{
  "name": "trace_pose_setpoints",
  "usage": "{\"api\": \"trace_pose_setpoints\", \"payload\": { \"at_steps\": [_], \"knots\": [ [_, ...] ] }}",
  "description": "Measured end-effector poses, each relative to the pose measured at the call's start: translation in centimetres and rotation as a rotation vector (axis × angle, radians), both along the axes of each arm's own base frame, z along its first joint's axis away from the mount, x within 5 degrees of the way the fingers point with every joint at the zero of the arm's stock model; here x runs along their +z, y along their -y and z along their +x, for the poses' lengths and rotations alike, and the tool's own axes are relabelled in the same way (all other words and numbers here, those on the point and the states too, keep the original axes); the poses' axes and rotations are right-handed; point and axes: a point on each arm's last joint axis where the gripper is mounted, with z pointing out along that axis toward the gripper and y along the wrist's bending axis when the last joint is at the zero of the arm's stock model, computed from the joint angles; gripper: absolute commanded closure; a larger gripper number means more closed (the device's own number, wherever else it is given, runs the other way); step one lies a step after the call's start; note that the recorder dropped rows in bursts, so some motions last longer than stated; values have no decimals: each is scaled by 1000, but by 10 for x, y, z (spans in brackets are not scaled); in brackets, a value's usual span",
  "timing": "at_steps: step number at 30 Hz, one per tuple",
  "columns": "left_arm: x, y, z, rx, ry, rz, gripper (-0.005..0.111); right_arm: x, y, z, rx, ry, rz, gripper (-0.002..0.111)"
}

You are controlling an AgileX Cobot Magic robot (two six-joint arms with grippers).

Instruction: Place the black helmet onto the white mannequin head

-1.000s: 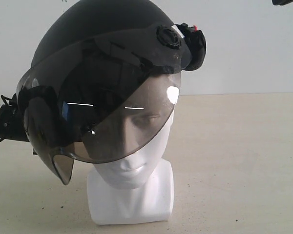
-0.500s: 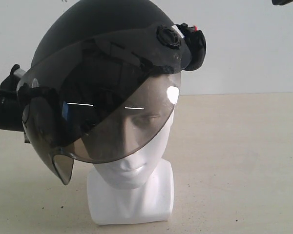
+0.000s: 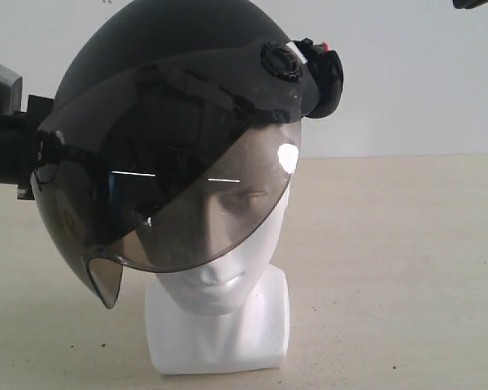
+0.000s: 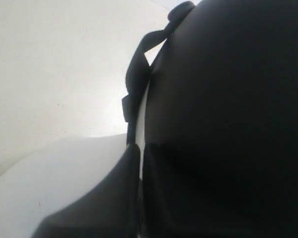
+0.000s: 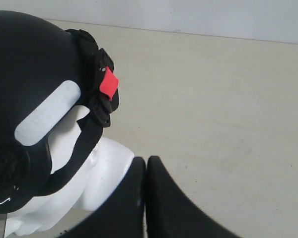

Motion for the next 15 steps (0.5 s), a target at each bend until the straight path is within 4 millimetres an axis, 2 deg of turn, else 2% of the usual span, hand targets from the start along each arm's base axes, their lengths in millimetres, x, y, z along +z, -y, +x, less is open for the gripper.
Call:
{"api": "trace_pose_setpoints", "payload": {
  "at_steps": [15],
  "knots": [
    [33, -5, -14, 62, 129, 66, 102, 0, 0, 0, 8, 0, -11, 108]
  ]
}}
